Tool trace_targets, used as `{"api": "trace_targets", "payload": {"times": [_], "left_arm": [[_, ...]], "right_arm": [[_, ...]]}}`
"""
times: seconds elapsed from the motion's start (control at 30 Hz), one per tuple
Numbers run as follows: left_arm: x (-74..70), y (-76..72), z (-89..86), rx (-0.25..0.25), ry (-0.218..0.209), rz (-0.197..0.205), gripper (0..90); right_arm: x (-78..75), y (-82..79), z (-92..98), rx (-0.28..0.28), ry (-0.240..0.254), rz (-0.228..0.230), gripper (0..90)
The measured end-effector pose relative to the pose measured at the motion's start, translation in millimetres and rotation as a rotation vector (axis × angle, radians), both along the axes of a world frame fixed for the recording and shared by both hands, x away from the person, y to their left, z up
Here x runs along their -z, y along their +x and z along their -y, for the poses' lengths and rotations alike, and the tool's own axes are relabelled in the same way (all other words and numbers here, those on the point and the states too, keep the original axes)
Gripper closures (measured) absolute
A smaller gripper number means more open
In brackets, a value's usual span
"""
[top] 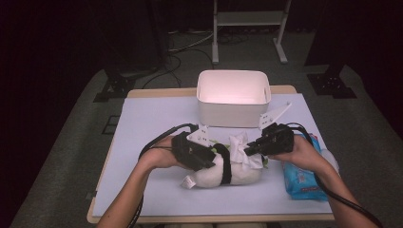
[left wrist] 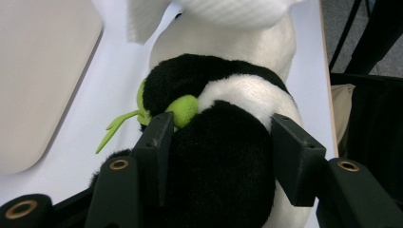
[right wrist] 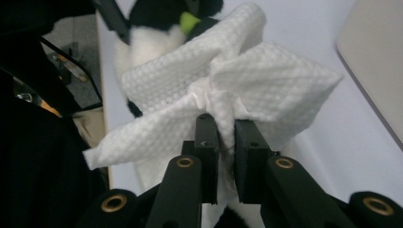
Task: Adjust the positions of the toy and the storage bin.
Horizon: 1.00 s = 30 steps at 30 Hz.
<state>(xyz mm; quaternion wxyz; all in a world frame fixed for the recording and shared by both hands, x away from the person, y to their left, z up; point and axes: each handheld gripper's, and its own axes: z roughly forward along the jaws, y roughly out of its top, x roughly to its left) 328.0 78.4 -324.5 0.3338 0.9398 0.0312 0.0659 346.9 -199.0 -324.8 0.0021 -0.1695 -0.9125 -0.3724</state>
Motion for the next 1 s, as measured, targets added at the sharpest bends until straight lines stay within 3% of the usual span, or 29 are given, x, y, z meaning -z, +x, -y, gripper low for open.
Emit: {"api": "trace_targets", "payload": {"times": [0.07, 0.17, 0.37, 0.43, 0.53, 0.67, 0.77, 0.83, 0.9, 0.93, 1.0], "left_arm": [[0.0, 0.5, -1.2, 0.003, -0.001, -0.024, 43.0], [-2.2, 3.2, -2.5, -0.006, -0.035, -0.095, 39.1], [-11.1, 5.3, 0.9, -0.019, -0.069, -0.115, 40.7], [-14.0, 7.5, 3.3, -0.026, -0.066, -0.122, 42.0], [-11.6, 13.9, 11.2, -0.048, -0.017, -0.134, 43.0], [-8.7, 18.1, 17.6, -0.041, -0.011, -0.168, 45.2], [-5.2, 19.5, 24.9, -0.023, 0.021, -0.186, 47.7], [-4.9, 20.0, 27.8, -0.018, 0.034, -0.177, 50.6], [-5.7, 19.6, 29.1, -0.007, 0.032, -0.164, 61.5], [-7.5, 18.2, 30.0, 0.004, 0.031, -0.133, 64.1], [-8.4, 17.2, 30.5, -0.001, 0.025, -0.121, 67.7]], "right_arm": [[6.1, 0.9, -6.3, -0.014, -0.026, -0.016, 80.8], [11.3, -2.7, -8.1, -0.028, -0.021, -0.027, 80.8], [14.3, -7.3, -6.5, -0.039, -0.012, -0.042, 80.8], [14.2, -9.4, -7.3, -0.041, -0.014, -0.041, 80.8], [14.7, -11.7, -7.0, -0.048, -0.012, -0.041, 80.8], [15.6, -14.6, -6.8, -0.06, -0.01, -0.044, 80.7], [16.2, -15.0, -5.6, -0.066, -0.01, -0.04, 80.7], [16.2, -16.0, -6.1, -0.066, -0.007, -0.046, 80.7], [15.7, -17.0, -6.5, -0.072, -0.007, -0.042, 80.6], [14.4, -18.5, -6.6, -0.071, -0.013, -0.045, 80.5], [13.8, -18.0, -5.9, -0.073, -0.012, -0.031, 80.5]]}}
